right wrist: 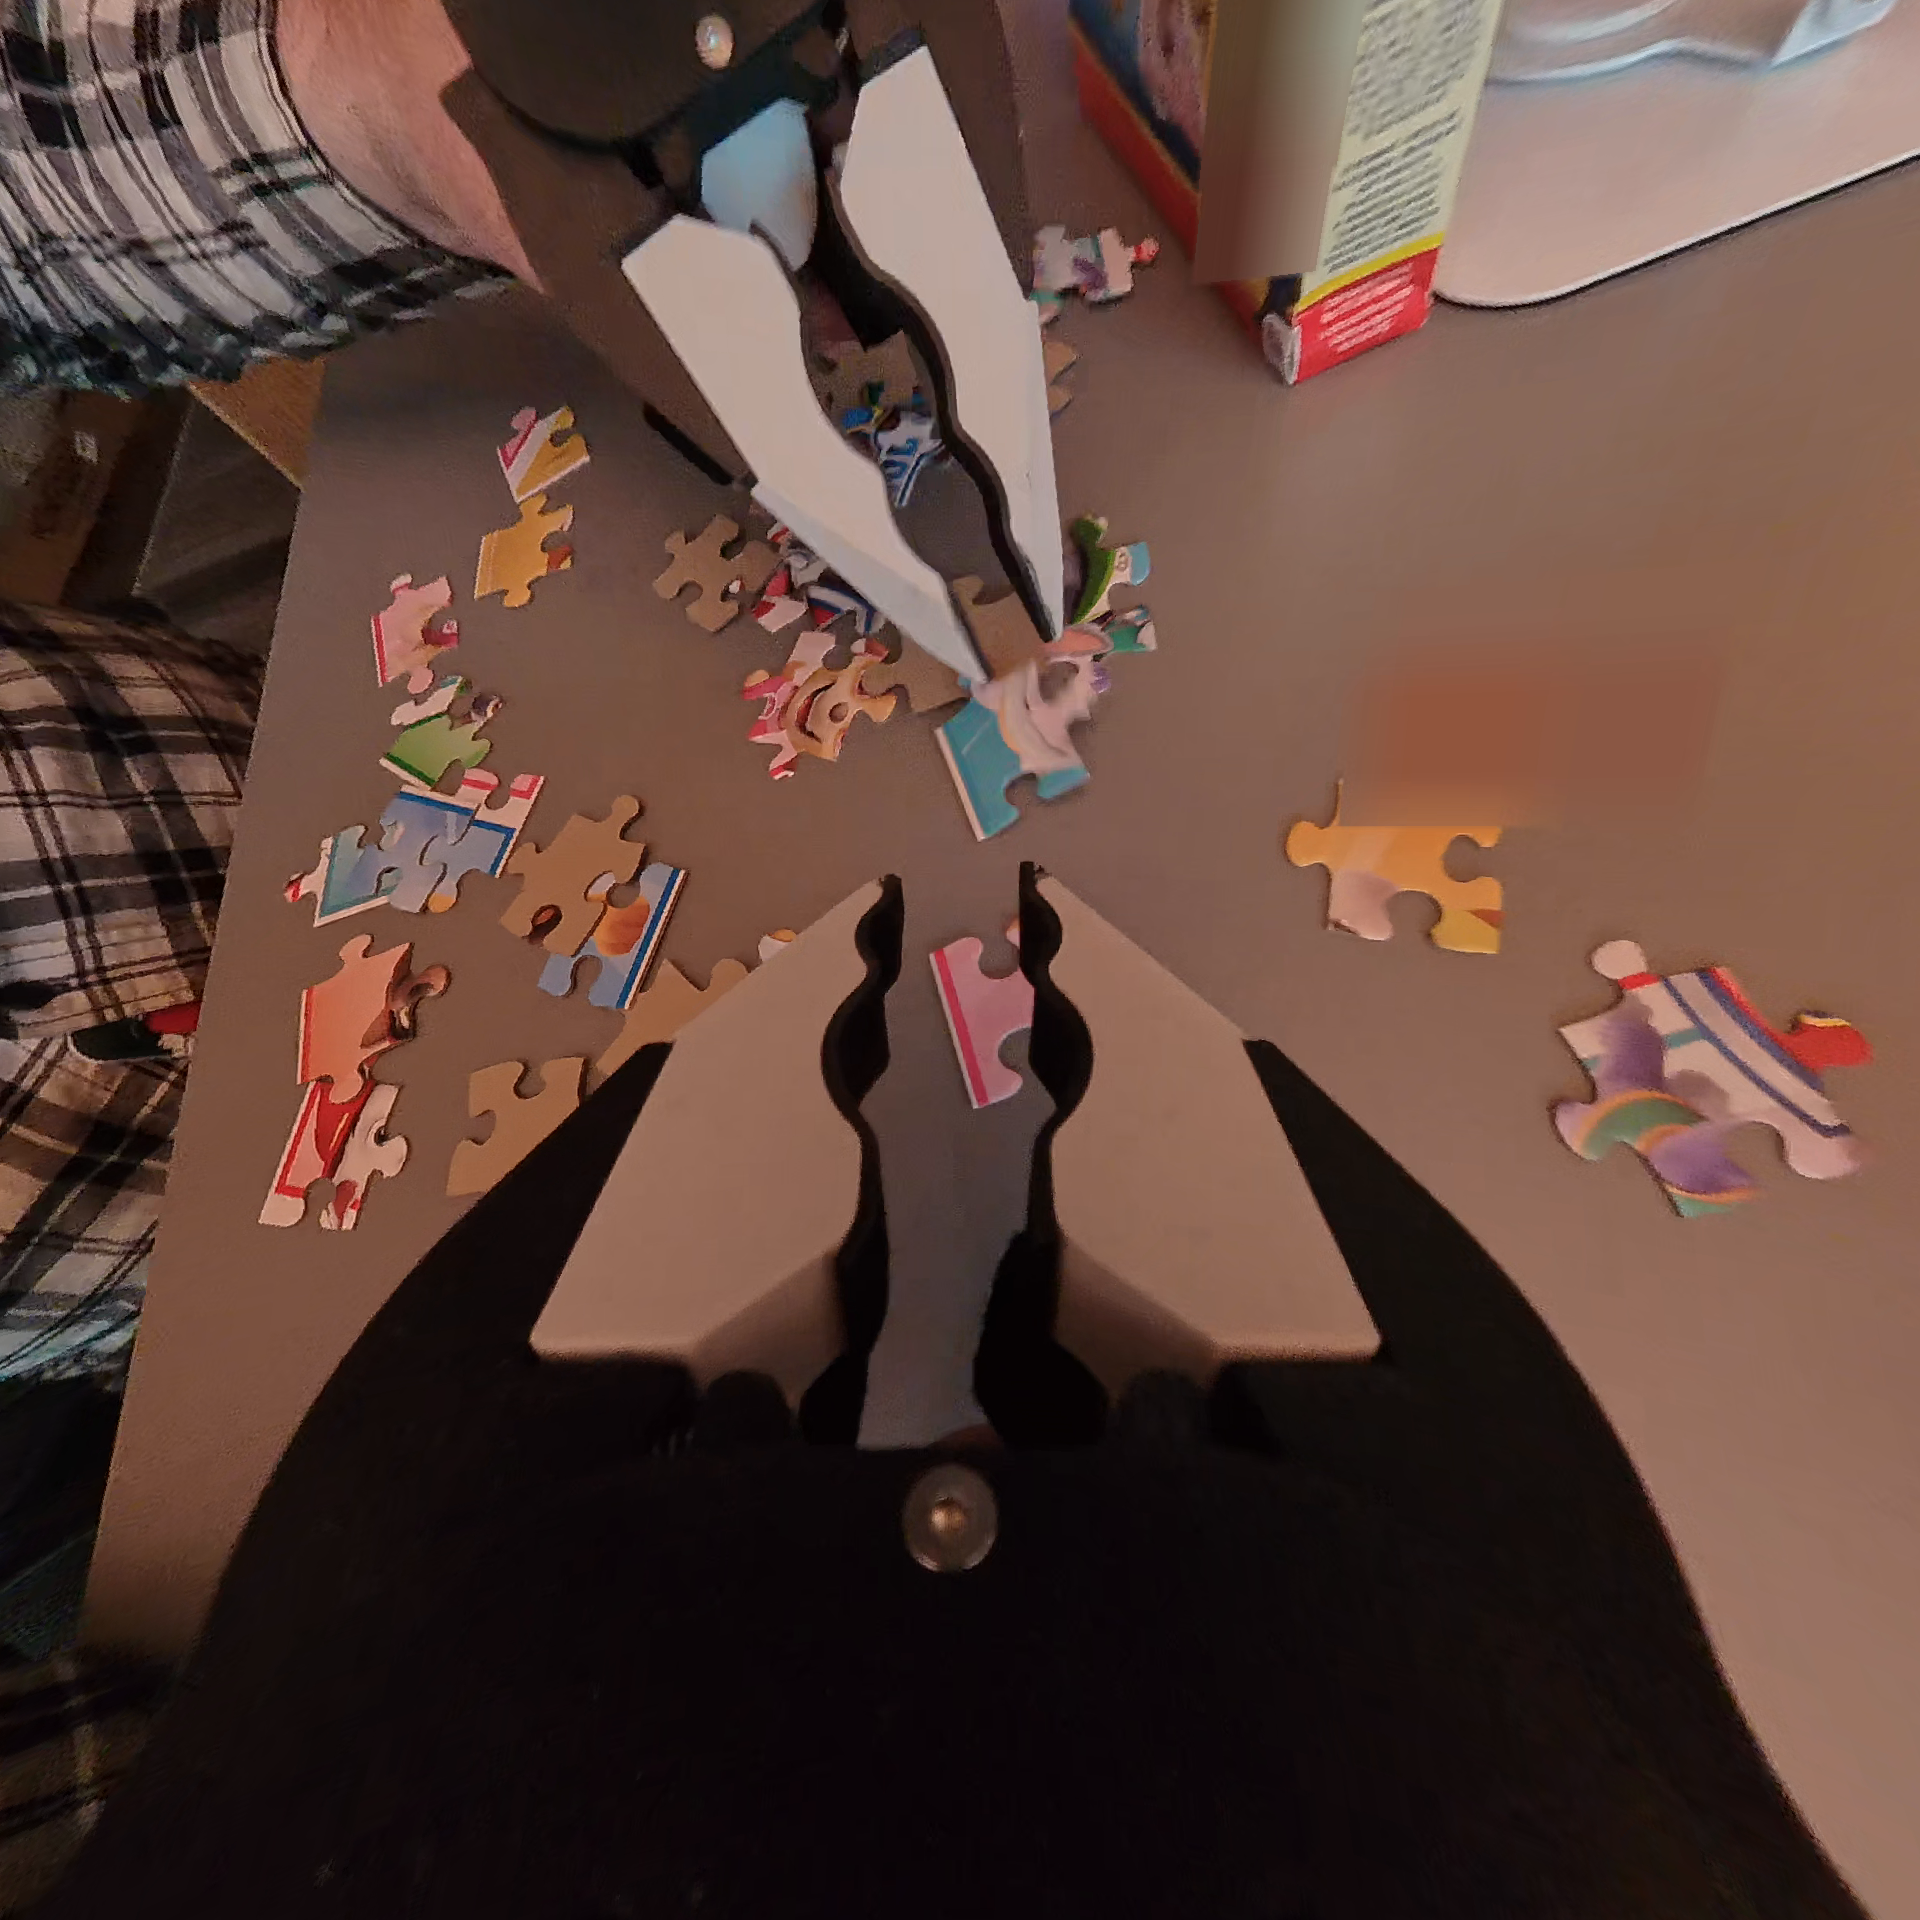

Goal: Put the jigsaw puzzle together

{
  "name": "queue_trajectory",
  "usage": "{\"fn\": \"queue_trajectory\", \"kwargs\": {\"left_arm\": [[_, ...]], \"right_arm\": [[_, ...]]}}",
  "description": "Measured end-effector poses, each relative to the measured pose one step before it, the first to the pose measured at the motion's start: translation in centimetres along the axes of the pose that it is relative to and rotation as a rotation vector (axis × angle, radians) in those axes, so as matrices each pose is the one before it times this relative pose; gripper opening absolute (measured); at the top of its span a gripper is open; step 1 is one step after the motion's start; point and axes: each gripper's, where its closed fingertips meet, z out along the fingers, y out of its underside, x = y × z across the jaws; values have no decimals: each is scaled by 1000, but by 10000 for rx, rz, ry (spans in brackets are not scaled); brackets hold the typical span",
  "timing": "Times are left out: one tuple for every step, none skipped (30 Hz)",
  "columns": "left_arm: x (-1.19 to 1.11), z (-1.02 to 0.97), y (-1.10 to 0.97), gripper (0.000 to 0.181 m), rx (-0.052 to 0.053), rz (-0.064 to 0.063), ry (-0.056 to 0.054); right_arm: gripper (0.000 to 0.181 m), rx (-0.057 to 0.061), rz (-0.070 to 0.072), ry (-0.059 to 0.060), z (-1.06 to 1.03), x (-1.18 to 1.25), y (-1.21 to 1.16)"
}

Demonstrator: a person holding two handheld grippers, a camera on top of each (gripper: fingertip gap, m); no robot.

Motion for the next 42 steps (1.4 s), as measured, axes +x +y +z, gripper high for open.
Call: {"fn": "queue_trajectory", "kwargs": {"left_arm": [[330,-265,151,17,-78,125,145],[307,-391,-93,19,43,-105,119],[424,-471,-190,22,88,-18,113],[502,-534,-262,25,105,107,40],[593,-542,-265,26,94,168,6],[767,-496,-190,28,49,154,58],[1221,-462,-144,29,42,170,265],[1673,-356,-186,29,67,307,424],[1906,-177,-117,28,9,423,455],[2078,99,35,29,-123,462,510],[2115,345,72,32,-182,426,511],[1987,531,2,34,-166,443,445],[1749,676,-127,36,-136,378,369],[1628,804,-267,39,-68,248,428],[1317,900,-254,43,-73,164,354],[892,889,-51,45,-169,201,189],[504,829,102,46,-218,189,50],[469,764,180,47,-205,154,131],[284,671,163,48,-161,94,125],[-237,465,-15,48,-32,-4,-98],[-340,43,-279,43,148,-42,-88],[-209,-6,70,44,-76,-83,49],[-265,-57,84,41,-34,0,-35],[-217,-13,-4,38,43,20,-45],[-87,10,-76,36,101,-66,10],[-94,25,-73,32,83,-73,-32],[-85,21,-61,30,68,-91,-53],[-105,10,-86,27,85,-59,-87],[-180,-79,-132,19,122,-11,-141],[-195,-50,-34,1,75,-10,-136],[-292,91,193,0,-42,16,-203],[5,74,13,0,86,2,-24],[267,80,-79,0,111,-19,130],[-120,51,-46,0,56,-11,-117],[-259,13,-13,0,13,40,-213],[-100,-23,37,0,-19,26,-77],[-172,-110,73,0,-13,-23,-61],[-163,-227,4,0,77,-55,-32],[-160,-308,-49,0,125,-94,-22],[-249,-357,-33,0,128,-75,-110],[-214,-367,92,0,46,-63,-142],[-171,-353,221,4,-34,-52,-165]], "right_arm": [[20,116,1,85,-271,141,-172],[20,78,-16,92,-248,125,-120],[20,62,-24,106,-259,144,-109],[21,68,-24,114,-273,127,-149],[21,83,-42,120,-278,89,-207],[22,94,-71,135,-298,76,-255],[22,106,-83,145,-312,58,-289],[23,134,-84,149,-329,74,-337],[24,175,-71,140,-352,116,-345],[24,202,-16,118,-363,188,-314],[24,193,50,92,-356,245,-235],[24,166,57,90,-302,279,-126],[23,151,48,88,-257,299,-75],[23,113,70,56,-163,255,-14],[22,64,69,33,-91,211,44],[22,39,30,38,-41,158,71],[21,37,17,36,0,129,70],[21,21,34,17,16,94,78],[21,5,30,-3,30,70,99],[21,1,18,-6,35,56,80],[21,4,24,-9,36,71,73],[20,-11,22,-5,34,60,93],[19,-14,14,0,23,48,83],[19,-12,17,-14,24,27,57],[19,-6,7,-15,0,9,22],[19,7,-14,-8,-28,-17,-13],[19,17,-24,4,-61,-23,-59],[19,27,-14,35,-121,28,-87],[19,50,-4,71,-167,87,-127],[19,98,7,79,-240,130,-173],[19,154,38,100,-307,201,-238],[19,195,83,144,-393,338,-268],[19,207,109,138,-439,382,-260],[18,196,86,97,-453,290,-235],[17,190,49,82,-433,233,-247],[16,178,35,65,-377,162,-254],[16,161,35,39,-302,119,-235],[15,116,35,29,-211,99,-165],[14,55,26,48,-116,120,-61],[14,17,21,22,-16,93,3],[14,-17,30,-21,54,30,62],[14,-55,18,-7,119,29,123]]}}
